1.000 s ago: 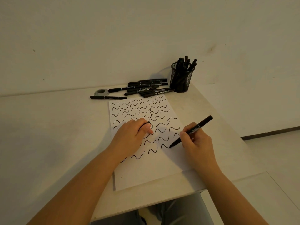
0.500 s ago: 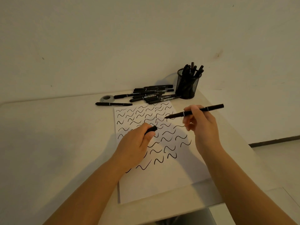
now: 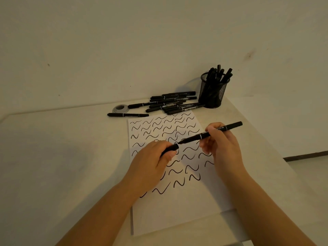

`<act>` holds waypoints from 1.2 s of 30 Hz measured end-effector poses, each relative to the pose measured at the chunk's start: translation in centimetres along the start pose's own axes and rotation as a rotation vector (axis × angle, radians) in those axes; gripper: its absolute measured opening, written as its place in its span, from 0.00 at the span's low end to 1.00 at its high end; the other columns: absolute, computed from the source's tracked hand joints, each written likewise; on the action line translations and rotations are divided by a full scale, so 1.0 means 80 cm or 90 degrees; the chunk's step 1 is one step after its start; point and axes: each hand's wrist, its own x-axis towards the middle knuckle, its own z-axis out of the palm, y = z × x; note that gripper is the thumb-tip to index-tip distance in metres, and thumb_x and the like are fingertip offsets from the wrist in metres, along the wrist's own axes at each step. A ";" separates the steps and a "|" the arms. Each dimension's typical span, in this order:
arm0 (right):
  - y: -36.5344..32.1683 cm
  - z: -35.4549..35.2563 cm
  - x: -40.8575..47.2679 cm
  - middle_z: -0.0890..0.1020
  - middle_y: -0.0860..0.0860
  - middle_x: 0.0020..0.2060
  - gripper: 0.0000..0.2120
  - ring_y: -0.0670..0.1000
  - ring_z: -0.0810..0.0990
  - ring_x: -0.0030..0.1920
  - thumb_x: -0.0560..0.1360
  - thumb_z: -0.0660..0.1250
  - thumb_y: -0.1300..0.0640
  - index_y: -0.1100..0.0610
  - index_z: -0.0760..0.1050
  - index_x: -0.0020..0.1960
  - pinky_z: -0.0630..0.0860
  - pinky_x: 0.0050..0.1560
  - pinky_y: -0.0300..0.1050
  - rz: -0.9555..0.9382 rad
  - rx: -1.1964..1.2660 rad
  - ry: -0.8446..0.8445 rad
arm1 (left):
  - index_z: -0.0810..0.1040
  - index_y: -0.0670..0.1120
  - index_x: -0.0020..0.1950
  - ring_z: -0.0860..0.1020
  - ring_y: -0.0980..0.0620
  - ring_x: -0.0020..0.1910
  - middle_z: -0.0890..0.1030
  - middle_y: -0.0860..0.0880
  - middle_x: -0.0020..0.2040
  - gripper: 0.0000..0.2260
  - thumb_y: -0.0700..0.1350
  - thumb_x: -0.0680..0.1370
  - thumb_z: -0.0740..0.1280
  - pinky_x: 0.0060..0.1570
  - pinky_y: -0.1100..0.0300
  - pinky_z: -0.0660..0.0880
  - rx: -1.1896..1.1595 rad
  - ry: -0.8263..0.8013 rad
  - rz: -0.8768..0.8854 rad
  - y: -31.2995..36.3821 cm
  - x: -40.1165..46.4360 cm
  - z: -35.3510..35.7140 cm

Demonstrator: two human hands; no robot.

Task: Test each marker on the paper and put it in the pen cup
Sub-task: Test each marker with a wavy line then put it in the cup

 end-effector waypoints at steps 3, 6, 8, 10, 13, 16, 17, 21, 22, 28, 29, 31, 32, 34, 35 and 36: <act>-0.001 0.001 -0.001 0.77 0.50 0.23 0.15 0.47 0.72 0.24 0.78 0.58 0.61 0.49 0.73 0.34 0.69 0.26 0.36 -0.010 -0.029 -0.013 | 0.74 0.52 0.52 0.69 0.65 0.42 0.71 0.61 0.37 0.10 0.52 0.78 0.56 0.38 0.74 0.63 0.011 -0.003 0.004 0.002 0.000 0.002; 0.000 0.001 -0.002 0.77 0.50 0.22 0.16 0.47 0.72 0.24 0.77 0.57 0.62 0.50 0.72 0.34 0.69 0.25 0.35 -0.013 -0.022 -0.013 | 0.74 0.53 0.52 0.70 0.64 0.41 0.72 0.60 0.37 0.09 0.52 0.78 0.56 0.38 0.72 0.64 0.008 -0.002 -0.006 0.002 0.000 0.002; -0.001 0.001 -0.002 0.77 0.51 0.22 0.16 0.47 0.71 0.24 0.77 0.57 0.62 0.49 0.72 0.33 0.69 0.25 0.36 -0.007 -0.009 -0.004 | 0.75 0.53 0.52 0.70 0.62 0.41 0.73 0.60 0.37 0.10 0.52 0.78 0.56 0.38 0.71 0.65 0.006 0.003 -0.012 0.002 0.000 0.001; 0.000 0.001 -0.002 0.77 0.50 0.22 0.15 0.47 0.71 0.24 0.77 0.57 0.63 0.51 0.72 0.34 0.69 0.25 0.36 -0.004 -0.013 -0.005 | 0.75 0.52 0.52 0.71 0.62 0.41 0.73 0.59 0.37 0.10 0.52 0.78 0.56 0.37 0.71 0.65 0.001 0.003 -0.014 0.003 -0.001 0.001; 0.001 0.002 -0.004 0.78 0.51 0.23 0.13 0.47 0.72 0.24 0.77 0.57 0.63 0.53 0.71 0.36 0.70 0.25 0.36 -0.007 -0.049 -0.034 | 0.75 0.52 0.52 0.70 0.62 0.39 0.72 0.59 0.36 0.11 0.54 0.78 0.55 0.36 0.70 0.65 -0.001 -0.003 -0.011 0.004 -0.001 0.001; 0.001 0.005 -0.007 0.78 0.51 0.24 0.11 0.47 0.73 0.25 0.77 0.59 0.63 0.55 0.71 0.37 0.71 0.26 0.37 -0.007 -0.087 -0.090 | 0.75 0.51 0.52 0.70 0.62 0.36 0.71 0.59 0.35 0.15 0.56 0.77 0.54 0.34 0.70 0.63 -0.003 -0.006 -0.004 0.007 -0.002 0.001; 0.000 0.006 -0.008 0.79 0.50 0.25 0.10 0.47 0.74 0.25 0.77 0.59 0.63 0.56 0.72 0.38 0.72 0.26 0.37 -0.008 -0.102 -0.105 | 0.75 0.50 0.52 0.70 0.63 0.35 0.71 0.59 0.34 0.13 0.54 0.78 0.55 0.33 0.70 0.63 -0.005 -0.005 -0.003 0.007 -0.002 0.001; 0.001 0.009 -0.012 0.78 0.49 0.25 0.07 0.45 0.74 0.26 0.76 0.62 0.62 0.58 0.73 0.40 0.71 0.27 0.36 -0.007 -0.143 -0.169 | 0.75 0.50 0.48 0.69 0.62 0.28 0.69 0.58 0.27 0.09 0.49 0.79 0.57 0.28 0.70 0.64 -0.044 -0.006 -0.022 0.012 -0.004 0.000; 0.001 0.010 -0.013 0.77 0.48 0.25 0.06 0.45 0.73 0.26 0.76 0.62 0.61 0.58 0.73 0.40 0.70 0.27 0.36 -0.002 -0.148 -0.180 | 0.75 0.52 0.46 0.68 0.60 0.26 0.70 0.58 0.25 0.08 0.49 0.79 0.56 0.26 0.69 0.63 -0.063 -0.013 -0.026 0.013 -0.005 0.000; 0.004 0.007 -0.011 0.71 0.45 0.23 0.05 0.43 0.67 0.26 0.75 0.60 0.62 0.59 0.70 0.41 0.67 0.28 0.34 0.010 -0.095 -0.250 | 0.69 0.57 0.37 0.65 0.59 0.21 0.72 0.62 0.24 0.13 0.45 0.80 0.56 0.22 0.69 0.60 -0.116 -0.031 -0.036 0.018 -0.006 -0.002; 0.005 0.006 -0.010 0.71 0.45 0.23 0.04 0.43 0.68 0.26 0.75 0.60 0.62 0.59 0.70 0.41 0.67 0.29 0.33 0.006 -0.090 -0.263 | 0.69 0.57 0.37 0.65 0.59 0.20 0.72 0.61 0.24 0.13 0.44 0.80 0.56 0.22 0.69 0.60 -0.130 -0.037 -0.040 0.018 -0.005 -0.003; 0.005 0.004 -0.009 0.71 0.46 0.24 0.03 0.42 0.68 0.27 0.74 0.60 0.62 0.60 0.69 0.42 0.67 0.30 0.32 0.006 -0.071 -0.281 | 0.70 0.56 0.36 0.64 0.58 0.20 0.70 0.61 0.23 0.14 0.44 0.80 0.56 0.22 0.70 0.59 -0.152 -0.050 -0.046 0.017 -0.003 -0.003; 0.005 0.003 -0.009 0.71 0.46 0.24 0.03 0.42 0.69 0.27 0.73 0.61 0.60 0.61 0.69 0.42 0.68 0.30 0.32 0.010 -0.057 -0.287 | 0.70 0.56 0.36 0.64 0.58 0.20 0.70 0.60 0.23 0.14 0.44 0.80 0.56 0.22 0.70 0.59 -0.159 -0.057 -0.050 0.016 -0.002 -0.003; 0.005 0.003 -0.008 0.71 0.46 0.25 0.05 0.43 0.69 0.28 0.72 0.61 0.58 0.60 0.70 0.42 0.68 0.31 0.33 0.017 -0.050 -0.292 | 0.71 0.56 0.36 0.63 0.58 0.21 0.68 0.57 0.22 0.14 0.45 0.80 0.56 0.23 0.69 0.59 -0.166 -0.064 -0.059 0.015 0.000 -0.004; 0.007 0.004 -0.008 0.72 0.46 0.25 0.03 0.43 0.69 0.28 0.73 0.61 0.59 0.59 0.70 0.42 0.69 0.31 0.34 0.017 -0.065 -0.284 | 0.71 0.56 0.36 0.63 0.58 0.21 0.67 0.56 0.23 0.14 0.45 0.80 0.56 0.23 0.69 0.59 -0.164 -0.064 -0.062 0.015 0.001 -0.003; 0.007 0.004 -0.008 0.73 0.46 0.25 0.03 0.42 0.70 0.28 0.74 0.60 0.60 0.58 0.71 0.42 0.70 0.32 0.34 0.015 -0.088 -0.266 | 0.71 0.56 0.36 0.63 0.58 0.21 0.65 0.55 0.23 0.14 0.46 0.80 0.55 0.23 0.69 0.60 -0.159 -0.061 -0.066 0.015 0.002 -0.003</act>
